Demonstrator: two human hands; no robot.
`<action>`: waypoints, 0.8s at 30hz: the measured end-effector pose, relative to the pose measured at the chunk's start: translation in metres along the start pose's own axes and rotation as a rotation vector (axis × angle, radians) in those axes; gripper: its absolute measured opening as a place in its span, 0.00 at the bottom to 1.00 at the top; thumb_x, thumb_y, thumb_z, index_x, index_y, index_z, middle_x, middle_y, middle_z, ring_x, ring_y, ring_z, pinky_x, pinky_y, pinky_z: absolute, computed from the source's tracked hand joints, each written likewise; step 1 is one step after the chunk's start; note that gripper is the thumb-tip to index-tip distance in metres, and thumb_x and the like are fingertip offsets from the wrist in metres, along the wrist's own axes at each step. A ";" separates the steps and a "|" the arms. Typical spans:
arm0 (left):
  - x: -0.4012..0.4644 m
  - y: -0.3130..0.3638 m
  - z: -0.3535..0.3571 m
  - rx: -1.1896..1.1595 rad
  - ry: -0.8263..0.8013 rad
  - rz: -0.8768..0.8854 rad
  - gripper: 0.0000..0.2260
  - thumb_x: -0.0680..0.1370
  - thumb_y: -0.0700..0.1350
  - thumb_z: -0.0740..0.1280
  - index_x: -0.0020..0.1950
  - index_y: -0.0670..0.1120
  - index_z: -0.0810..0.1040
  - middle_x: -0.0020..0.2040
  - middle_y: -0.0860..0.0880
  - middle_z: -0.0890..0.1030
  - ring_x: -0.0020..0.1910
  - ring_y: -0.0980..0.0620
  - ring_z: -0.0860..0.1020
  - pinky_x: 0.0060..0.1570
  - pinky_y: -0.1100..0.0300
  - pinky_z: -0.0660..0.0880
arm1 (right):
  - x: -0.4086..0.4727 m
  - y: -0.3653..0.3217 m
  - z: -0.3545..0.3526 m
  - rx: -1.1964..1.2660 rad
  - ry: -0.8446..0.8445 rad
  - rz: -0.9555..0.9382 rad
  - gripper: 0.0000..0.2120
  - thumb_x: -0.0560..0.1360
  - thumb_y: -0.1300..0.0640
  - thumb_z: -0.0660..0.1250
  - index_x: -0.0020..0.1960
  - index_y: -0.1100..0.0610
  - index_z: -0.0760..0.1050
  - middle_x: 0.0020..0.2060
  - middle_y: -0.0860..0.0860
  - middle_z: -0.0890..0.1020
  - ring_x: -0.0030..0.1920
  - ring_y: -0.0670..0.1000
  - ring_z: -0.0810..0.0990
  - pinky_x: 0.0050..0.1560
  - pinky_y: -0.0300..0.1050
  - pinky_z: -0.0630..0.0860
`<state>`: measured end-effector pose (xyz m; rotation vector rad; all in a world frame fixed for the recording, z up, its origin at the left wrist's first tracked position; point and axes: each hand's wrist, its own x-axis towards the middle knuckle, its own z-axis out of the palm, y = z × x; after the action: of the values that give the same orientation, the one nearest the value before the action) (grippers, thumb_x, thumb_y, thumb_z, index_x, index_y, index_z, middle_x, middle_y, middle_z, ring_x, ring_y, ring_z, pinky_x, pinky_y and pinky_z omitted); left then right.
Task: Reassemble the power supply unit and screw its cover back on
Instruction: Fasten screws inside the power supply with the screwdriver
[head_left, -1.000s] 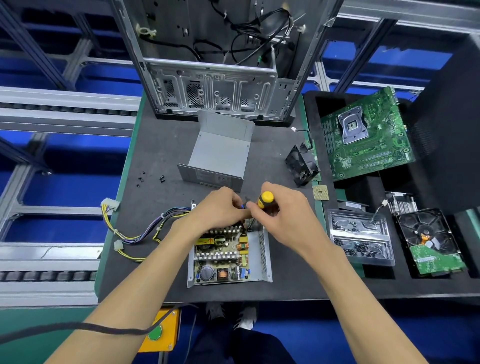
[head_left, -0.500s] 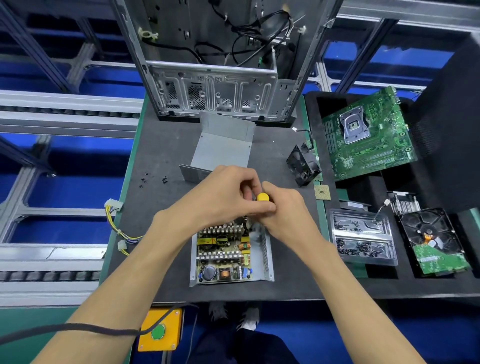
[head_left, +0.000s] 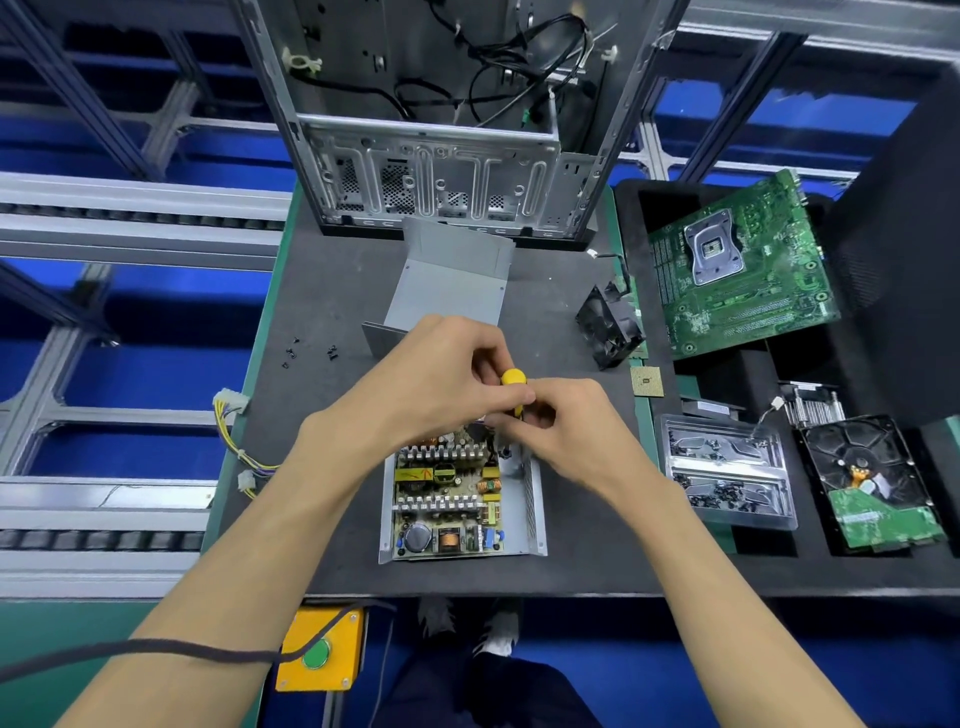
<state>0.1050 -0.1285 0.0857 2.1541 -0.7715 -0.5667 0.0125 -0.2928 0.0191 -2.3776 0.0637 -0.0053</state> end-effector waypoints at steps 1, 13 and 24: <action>0.000 0.001 0.000 0.001 -0.003 -0.001 0.08 0.72 0.51 0.78 0.39 0.49 0.83 0.33 0.52 0.83 0.33 0.56 0.79 0.40 0.55 0.80 | 0.000 0.000 0.000 -0.003 -0.001 -0.001 0.14 0.76 0.44 0.74 0.43 0.55 0.81 0.28 0.48 0.75 0.32 0.49 0.70 0.33 0.43 0.66; -0.003 0.021 -0.007 0.217 -0.188 0.136 0.12 0.76 0.42 0.72 0.57 0.53 0.87 0.46 0.53 0.76 0.42 0.56 0.75 0.49 0.58 0.74 | -0.008 0.000 -0.010 0.121 -0.038 -0.022 0.14 0.74 0.52 0.72 0.34 0.43 0.71 0.27 0.45 0.76 0.29 0.44 0.71 0.33 0.38 0.70; 0.000 0.026 -0.003 0.238 -0.155 0.143 0.08 0.75 0.48 0.75 0.54 0.53 0.88 0.45 0.51 0.76 0.40 0.58 0.73 0.49 0.53 0.75 | -0.010 0.002 -0.011 0.139 -0.009 -0.039 0.20 0.74 0.57 0.77 0.32 0.39 0.72 0.27 0.40 0.77 0.29 0.42 0.72 0.33 0.30 0.65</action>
<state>0.0981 -0.1406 0.1073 2.2649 -1.1169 -0.5976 0.0017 -0.3017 0.0262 -2.2398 0.0119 -0.0173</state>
